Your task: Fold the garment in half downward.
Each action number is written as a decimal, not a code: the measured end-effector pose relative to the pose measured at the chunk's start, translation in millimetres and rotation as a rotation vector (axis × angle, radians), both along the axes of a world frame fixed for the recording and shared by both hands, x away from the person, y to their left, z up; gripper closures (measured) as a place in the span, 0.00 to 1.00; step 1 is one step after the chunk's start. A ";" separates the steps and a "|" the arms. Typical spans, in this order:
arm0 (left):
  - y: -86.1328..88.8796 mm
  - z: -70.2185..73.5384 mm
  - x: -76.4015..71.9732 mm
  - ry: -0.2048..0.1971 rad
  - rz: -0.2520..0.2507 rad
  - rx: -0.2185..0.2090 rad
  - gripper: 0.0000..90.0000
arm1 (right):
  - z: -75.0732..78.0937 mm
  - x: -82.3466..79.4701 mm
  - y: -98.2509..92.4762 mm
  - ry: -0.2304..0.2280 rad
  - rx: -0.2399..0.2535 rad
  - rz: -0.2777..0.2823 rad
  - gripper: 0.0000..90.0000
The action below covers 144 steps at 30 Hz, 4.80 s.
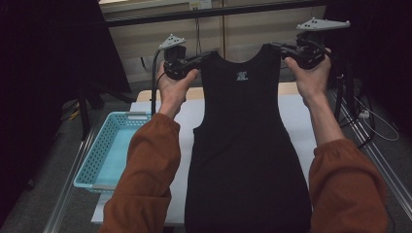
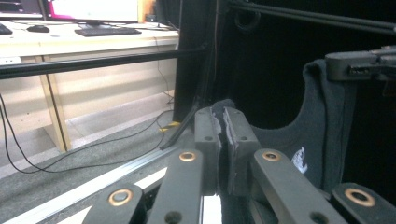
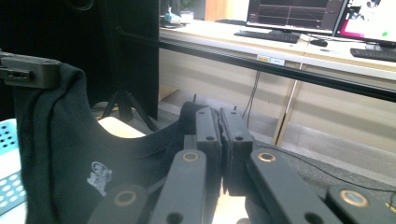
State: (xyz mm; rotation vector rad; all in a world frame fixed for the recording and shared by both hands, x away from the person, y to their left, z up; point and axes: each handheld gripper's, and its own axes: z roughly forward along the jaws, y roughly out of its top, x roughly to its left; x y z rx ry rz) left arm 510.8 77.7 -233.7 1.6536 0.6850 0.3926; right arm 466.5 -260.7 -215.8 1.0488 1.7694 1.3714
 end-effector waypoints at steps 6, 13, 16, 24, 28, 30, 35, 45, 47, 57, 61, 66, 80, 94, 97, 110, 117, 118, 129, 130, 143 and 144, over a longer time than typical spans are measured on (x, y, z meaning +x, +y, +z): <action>-1.6 -1.4 -19.7 -0.017 -0.045 0.003 0.95 | -0.3 -21.4 -3.7 -0.023 -0.005 0.011 0.97; 0.8 -17.1 -34.1 -0.010 -0.069 0.024 0.95 | -13.9 -41.6 -9.5 -0.018 -0.021 0.031 0.97; 2.2 -29.7 -38.8 0.000 -0.077 0.033 0.95 | -25.0 -48.8 -8.7 -0.004 -0.051 0.047 0.97; 6.6 -57.8 -54.3 0.037 -0.118 0.036 0.95 | -52.7 -69.8 -10.5 0.021 -0.046 0.102 0.97; 8.3 -70.0 -60.9 0.051 -0.120 0.049 0.95 | -64.3 -79.3 -13.0 0.035 -0.041 0.115 0.98; 8.6 -75.9 -65.8 0.055 -0.127 0.061 0.95 | -70.6 -84.0 -12.6 0.046 -0.053 0.120 0.97; 11.6 -90.3 -77.3 0.074 -0.148 0.066 0.95 | -85.1 -96.3 -12.7 0.066 -0.053 0.140 0.97; 18.7 -102.5 -104.0 0.066 -0.197 0.093 0.95 | -103.2 -118.6 -4.6 0.087 -0.045 0.192 0.97; 21.4 -106.8 -107.2 0.071 -0.197 0.088 0.95 | -105.0 -122.8 -2.7 0.090 -0.056 0.200 0.97; 22.4 -134.2 -118.4 0.116 -0.228 0.133 0.95 | -127.3 -144.7 -2.8 0.140 -0.065 0.233 0.97; 21.3 -143.3 -124.1 0.136 -0.246 0.169 0.95 | -140.0 -153.9 -2.2 0.166 -0.083 0.242 0.97; 21.9 -154.1 -133.8 0.144 -0.269 0.170 0.95 | -152.3 -165.4 -5.5 0.201 -0.087 0.247 0.97; 20.4 -172.0 -165.9 0.160 -0.345 0.227 0.95 | -176.6 -196.1 -7.9 0.289 -0.118 0.287 0.97; 27.9 -192.3 -191.5 0.176 -0.405 0.282 0.95 | -195.5 -221.2 -12.7 0.357 -0.126 0.334 0.97; 28.6 -192.0 -196.7 0.169 -0.420 0.286 0.95 | -199.0 -226.3 -14.4 0.373 -0.130 0.346 0.97; 28.3 -198.0 -220.7 0.223 -0.466 0.320 0.95 | -201.1 -243.1 -8.0 0.404 -0.169 0.440 0.97; 25.7 -200.6 -230.1 0.246 -0.492 0.343 0.95 | -204.3 -250.8 -2.8 0.425 -0.196 0.475 0.97; 26.0 -200.8 -232.1 0.250 -0.499 0.342 0.95 | -204.4 -252.0 -2.4 0.425 -0.196 0.478 0.97; 25.4 -211.6 -240.2 0.285 -0.527 0.398 0.93 | -207.6 -256.3 3.5 0.445 -0.235 0.513 0.96; 25.6 -212.7 -238.6 0.289 -0.526 0.396 0.92 | -207.9 -255.9 3.7 0.446 -0.237 0.518 0.95; 40.0 -193.0 -229.7 0.259 -0.473 0.305 0.58 | -204.0 -252.3 -1.0 0.409 -0.183 0.463 0.60; 41.7 -191.8 -227.9 0.253 -0.454 0.297 0.57 | -203.5 -251.9 -1.9 0.406 -0.174 0.455 0.58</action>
